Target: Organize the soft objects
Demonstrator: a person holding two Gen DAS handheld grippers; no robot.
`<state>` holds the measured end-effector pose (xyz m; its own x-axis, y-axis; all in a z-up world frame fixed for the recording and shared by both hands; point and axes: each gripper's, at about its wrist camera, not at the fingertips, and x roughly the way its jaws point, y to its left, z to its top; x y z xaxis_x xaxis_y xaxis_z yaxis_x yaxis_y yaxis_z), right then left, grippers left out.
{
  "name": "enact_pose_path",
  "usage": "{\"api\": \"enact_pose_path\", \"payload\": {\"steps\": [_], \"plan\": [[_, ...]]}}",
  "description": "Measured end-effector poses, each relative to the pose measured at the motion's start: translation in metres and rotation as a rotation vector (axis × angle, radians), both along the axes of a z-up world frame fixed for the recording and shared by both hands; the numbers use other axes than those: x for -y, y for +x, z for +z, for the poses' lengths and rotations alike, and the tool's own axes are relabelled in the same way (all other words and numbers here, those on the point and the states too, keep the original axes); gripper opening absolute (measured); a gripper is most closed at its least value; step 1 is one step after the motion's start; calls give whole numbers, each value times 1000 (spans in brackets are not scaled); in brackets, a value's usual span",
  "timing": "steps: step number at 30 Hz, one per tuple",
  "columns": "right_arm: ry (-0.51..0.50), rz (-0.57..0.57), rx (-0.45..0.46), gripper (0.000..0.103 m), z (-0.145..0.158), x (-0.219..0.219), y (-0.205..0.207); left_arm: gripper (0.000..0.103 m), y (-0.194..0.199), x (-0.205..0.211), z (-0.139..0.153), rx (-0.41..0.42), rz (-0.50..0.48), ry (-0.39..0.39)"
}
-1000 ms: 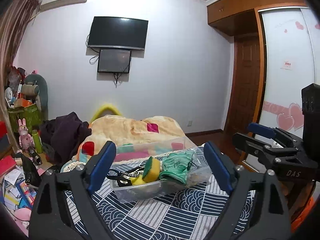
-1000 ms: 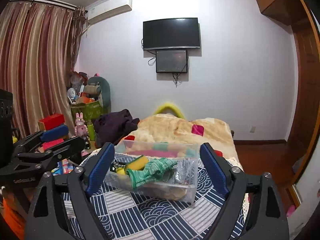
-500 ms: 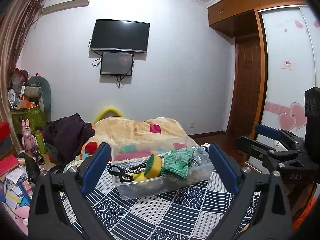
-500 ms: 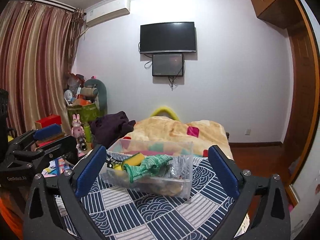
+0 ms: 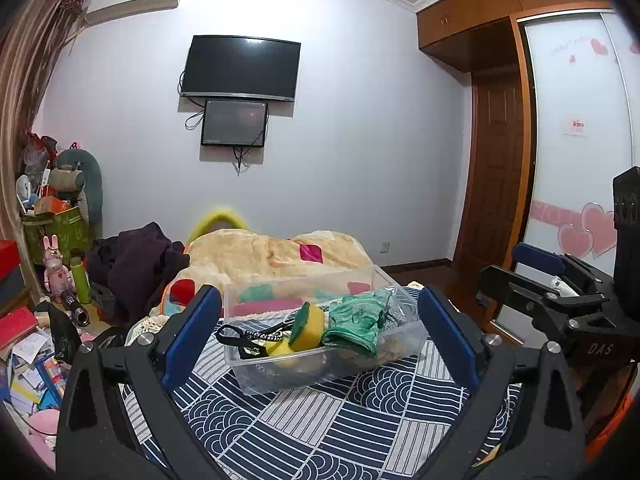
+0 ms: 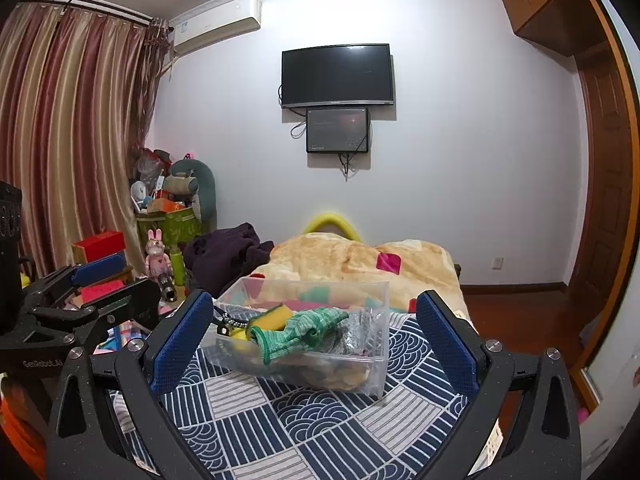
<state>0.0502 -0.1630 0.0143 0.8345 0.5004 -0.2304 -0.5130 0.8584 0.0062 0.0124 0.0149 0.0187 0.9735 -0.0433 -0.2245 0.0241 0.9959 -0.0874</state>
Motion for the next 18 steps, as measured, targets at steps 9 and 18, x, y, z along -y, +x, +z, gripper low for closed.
{"api": "enact_pose_path", "payload": {"steps": [9,18], "plan": [[2,3,-1,101,1,0,-1,100,-2,0,-2,0,-2,4],[7,5,-1,101,2,0,-3,100,-2,1,-1,0,-4,6]]}}
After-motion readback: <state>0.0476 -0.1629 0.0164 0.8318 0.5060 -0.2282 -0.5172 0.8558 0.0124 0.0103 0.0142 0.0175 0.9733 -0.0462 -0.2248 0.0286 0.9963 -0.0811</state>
